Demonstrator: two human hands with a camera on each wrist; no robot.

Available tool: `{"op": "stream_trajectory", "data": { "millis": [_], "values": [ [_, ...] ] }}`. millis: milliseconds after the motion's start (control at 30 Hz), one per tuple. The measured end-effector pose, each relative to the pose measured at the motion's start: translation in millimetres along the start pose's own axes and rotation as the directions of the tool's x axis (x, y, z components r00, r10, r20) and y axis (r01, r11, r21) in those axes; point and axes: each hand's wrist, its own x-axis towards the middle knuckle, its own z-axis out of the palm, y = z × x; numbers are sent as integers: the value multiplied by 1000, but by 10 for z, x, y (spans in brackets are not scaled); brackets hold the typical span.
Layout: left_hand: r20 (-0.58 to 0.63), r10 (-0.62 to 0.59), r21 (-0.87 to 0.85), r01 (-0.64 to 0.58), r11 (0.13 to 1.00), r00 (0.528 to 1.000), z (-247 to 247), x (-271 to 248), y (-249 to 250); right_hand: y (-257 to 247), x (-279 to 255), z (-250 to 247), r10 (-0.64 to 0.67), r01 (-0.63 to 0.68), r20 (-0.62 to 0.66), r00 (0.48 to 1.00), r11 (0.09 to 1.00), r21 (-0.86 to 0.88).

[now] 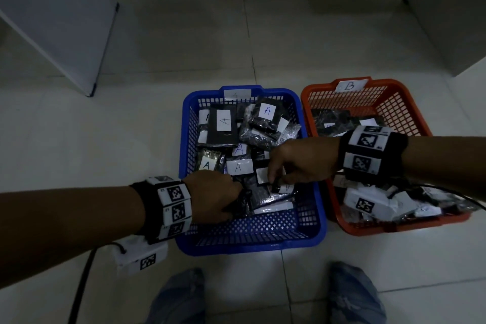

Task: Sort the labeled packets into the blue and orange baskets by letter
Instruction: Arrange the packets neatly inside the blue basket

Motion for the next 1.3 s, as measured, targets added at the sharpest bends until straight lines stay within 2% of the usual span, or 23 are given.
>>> {"op": "stream_trajectory", "data": {
  "millis": [267, 433, 633, 833, 933, 1000, 1033, 1133, 1167, 1200, 1300],
  "values": [
    [-37, -68, -2, 68, 998, 997, 59, 34, 51, -53, 111, 113, -54, 41, -117, 992, 993, -115],
    [-46, -82, -80, 78, 994, 996, 48, 50, 41, -82, 70, 208, 14, -16, -12, 1000, 973, -229],
    [-64, -111, -65, 107, 992, 992, 31, 39, 52, -100, 46, 253, -6, 20, 40, 999, 930, -367],
    [-17, -67, -73, 66, 995, 998, -77, 34, 35, -36, 45, 142, -65, 74, 44, 997, 966, -246],
    [-36, -46, -105, 42, 994, 998, -147, 20, 24, -27, -12, 60, -58, 44, -72, 996, 982, -185],
    [-68, -30, -132, 21, 991, 997, -190, 8, -10, -43, -51, -30, -70, 25, -238, 969, 982, -185],
    [-97, -29, -146, 14, 989, 995, -212, 1, -43, -42, -65, -83, -65, -1, -341, 938, 982, -190],
    [-207, -62, -160, 29, 987, 976, -305, -3, -193, -4, -27, -269, 11, -150, -603, 798, 972, -180],
    [-238, -79, -171, 39, 985, 968, -348, -5, -247, 30, 13, -334, 56, -214, -640, 766, 962, -172],
    [-265, -101, -187, 52, 981, 959, -388, -6, -303, 65, 56, -393, 115, -280, -638, 761, 946, -163],
    [-359, -193, -219, 118, 968, 913, -502, -29, -455, 124, 179, -493, 242, -369, -519, 820, 916, -156]
  ]
}}
